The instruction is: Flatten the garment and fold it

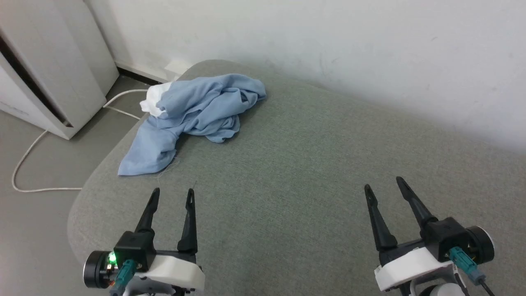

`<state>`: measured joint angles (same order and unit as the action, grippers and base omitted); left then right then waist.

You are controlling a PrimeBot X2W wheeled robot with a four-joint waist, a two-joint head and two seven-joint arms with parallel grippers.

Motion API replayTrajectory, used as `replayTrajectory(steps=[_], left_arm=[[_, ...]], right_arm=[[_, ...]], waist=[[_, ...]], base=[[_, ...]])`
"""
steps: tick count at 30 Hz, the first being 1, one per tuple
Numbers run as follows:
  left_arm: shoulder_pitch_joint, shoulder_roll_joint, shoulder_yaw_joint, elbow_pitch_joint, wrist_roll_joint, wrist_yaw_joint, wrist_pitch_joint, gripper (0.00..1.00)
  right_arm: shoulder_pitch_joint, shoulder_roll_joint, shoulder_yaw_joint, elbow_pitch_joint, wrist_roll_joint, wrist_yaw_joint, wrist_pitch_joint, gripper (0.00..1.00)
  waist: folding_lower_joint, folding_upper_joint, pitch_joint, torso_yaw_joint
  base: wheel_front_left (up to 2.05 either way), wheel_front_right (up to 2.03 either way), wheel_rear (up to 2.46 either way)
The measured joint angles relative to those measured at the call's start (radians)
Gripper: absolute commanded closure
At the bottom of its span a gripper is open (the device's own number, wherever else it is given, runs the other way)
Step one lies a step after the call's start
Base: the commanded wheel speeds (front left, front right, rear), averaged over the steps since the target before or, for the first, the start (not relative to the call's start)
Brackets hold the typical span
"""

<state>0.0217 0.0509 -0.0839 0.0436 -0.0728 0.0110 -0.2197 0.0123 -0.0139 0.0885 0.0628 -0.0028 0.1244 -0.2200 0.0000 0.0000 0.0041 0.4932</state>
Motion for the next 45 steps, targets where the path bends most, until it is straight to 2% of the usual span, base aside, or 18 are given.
replayTrajectory(steps=[20, 27, 37, 45], left_arm=[[0.002, 0.0, -0.014, 0.006, -0.008, -0.001, -0.037, 0.0], [0.004, 0.0, -0.016, 0.006, -0.016, -0.001, -0.037, 0.0], [-0.006, 0.0, -0.011, 0.026, -0.031, -0.003, -0.037, 0.0], [-0.153, 0.024, 0.047, 0.114, -0.051, -0.049, -0.037, 0.0]], right_arm=[[0.0, 0.0, -0.022, 0.031, 0.0, 0.001, -0.037, 0.0], [0.0, -0.001, -0.043, 0.04, 0.003, 0.001, -0.037, 0.0], [-0.002, -0.001, -0.013, 0.033, -0.024, 0.001, -0.037, 0.0], [-0.037, -0.041, 0.034, -0.009, -0.042, 0.001, -0.037, 0.0]], waist=[[0.0, 0.0, 0.001, 0.078], [-0.0001, 0.0, 0.003, 0.073], [0.0, 0.0, 0.041, 0.05], [0.0, 0.0, 0.124, 0.007]], base=[[0.0, 0.0, 0.0], [0.0, 0.0, 0.0], [0.0, 0.0, 0.0], [0.0, 0.0, 0.0]])
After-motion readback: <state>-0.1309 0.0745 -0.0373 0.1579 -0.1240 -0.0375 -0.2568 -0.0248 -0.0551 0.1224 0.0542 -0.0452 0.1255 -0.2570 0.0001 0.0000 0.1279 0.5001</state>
